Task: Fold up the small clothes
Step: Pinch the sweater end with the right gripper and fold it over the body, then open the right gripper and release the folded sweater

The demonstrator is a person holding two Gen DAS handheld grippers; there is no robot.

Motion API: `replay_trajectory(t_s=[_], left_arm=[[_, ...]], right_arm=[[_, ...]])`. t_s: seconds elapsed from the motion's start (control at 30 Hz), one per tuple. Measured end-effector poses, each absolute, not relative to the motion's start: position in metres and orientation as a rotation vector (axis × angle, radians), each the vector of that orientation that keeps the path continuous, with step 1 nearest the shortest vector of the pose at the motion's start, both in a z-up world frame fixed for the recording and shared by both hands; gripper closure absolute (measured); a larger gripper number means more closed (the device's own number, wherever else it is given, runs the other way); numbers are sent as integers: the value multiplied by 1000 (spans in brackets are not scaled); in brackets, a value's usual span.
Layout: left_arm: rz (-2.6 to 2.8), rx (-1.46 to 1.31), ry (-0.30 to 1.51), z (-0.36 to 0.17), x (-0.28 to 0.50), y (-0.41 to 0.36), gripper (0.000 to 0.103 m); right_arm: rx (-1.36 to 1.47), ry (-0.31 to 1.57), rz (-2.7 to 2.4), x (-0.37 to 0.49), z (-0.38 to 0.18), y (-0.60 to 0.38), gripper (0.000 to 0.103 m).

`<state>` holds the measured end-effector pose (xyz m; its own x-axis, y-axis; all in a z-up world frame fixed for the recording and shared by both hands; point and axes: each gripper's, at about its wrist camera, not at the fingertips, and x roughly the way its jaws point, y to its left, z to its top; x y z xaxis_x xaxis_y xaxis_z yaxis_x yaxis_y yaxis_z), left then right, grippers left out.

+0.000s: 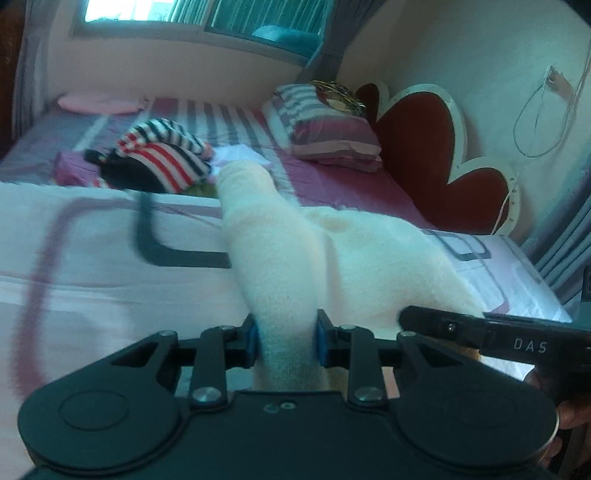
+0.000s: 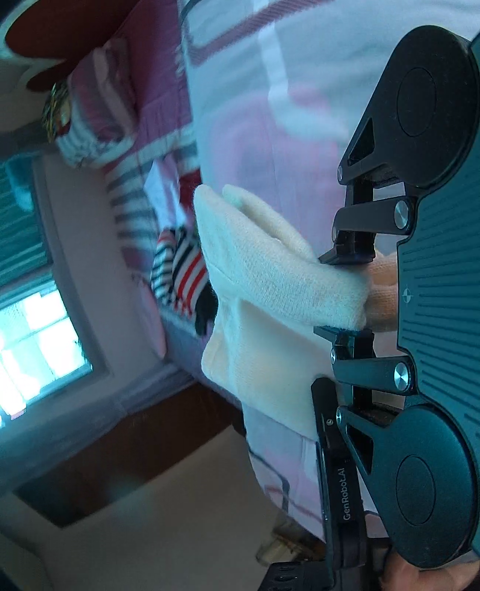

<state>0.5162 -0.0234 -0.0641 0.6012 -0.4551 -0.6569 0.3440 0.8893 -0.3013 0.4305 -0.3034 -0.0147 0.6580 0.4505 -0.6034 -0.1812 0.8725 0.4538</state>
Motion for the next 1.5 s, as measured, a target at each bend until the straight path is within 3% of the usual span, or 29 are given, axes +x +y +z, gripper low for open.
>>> replay_trajectory(t_s=[0.33,0.6,0.73,0.87,1.0,1.2,1.3,1.37,1.4,1.43,1.5], left_arm=[[-334,-140,830,-59,478,95,76],[-309,-172,887,-83,477,125,75],[-282,-185,905,-102,479,131,63],[-232,-152,891,-111,477,137,24],[-243,-195,893,-118,472,154,21],[-229,-177,898,-112,464,159,21],[-209,-167,851,-95,465,158,37],[-228,-195,812,-85,470,158,62],[-246,-214,802,-83,474,155,68],[-263,-224,794,-81,477,151,74],[-276,-199,796,-82,484,137,74]], right_arm=[[439,804,502,417,-24,-166,73],[455,879,537,429,-51,-130,73],[487,936,511,434,-74,-138,73],[558,977,481,439,-95,-154,65],[609,962,486,435,-102,-164,64],[550,952,442,432,-91,-166,60],[513,891,386,426,-73,-167,60],[494,822,359,426,-61,-170,61],[486,810,353,430,-59,-169,64],[474,801,354,434,-58,-167,78],[426,799,382,443,-59,-158,82]])
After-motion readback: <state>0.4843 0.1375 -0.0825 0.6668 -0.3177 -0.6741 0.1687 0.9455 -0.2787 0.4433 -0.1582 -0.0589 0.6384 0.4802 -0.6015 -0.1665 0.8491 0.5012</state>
